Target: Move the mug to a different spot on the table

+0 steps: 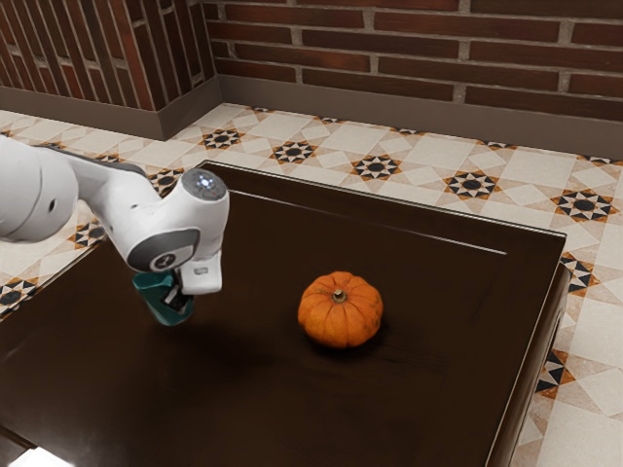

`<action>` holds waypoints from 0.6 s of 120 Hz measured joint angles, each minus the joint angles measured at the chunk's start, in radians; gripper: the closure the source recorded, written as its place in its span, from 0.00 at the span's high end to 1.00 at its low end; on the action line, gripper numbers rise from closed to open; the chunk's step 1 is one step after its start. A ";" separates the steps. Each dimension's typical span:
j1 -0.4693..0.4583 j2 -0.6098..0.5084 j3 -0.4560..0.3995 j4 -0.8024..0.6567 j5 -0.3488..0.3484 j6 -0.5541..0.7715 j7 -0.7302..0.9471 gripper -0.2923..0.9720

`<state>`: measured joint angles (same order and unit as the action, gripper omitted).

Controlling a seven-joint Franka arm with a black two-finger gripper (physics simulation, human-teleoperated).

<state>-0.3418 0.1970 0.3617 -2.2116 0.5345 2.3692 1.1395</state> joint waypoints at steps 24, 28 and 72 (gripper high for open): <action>-0.050 0.027 -0.001 0.071 0.072 -0.069 -0.027 0.24; -0.060 0.035 -0.002 0.081 0.094 -0.085 -0.036 0.23; -0.216 0.017 -0.004 0.101 0.237 -0.186 -0.129 0.22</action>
<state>-0.5576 0.2136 0.3581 -2.1101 0.7711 2.1835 1.0109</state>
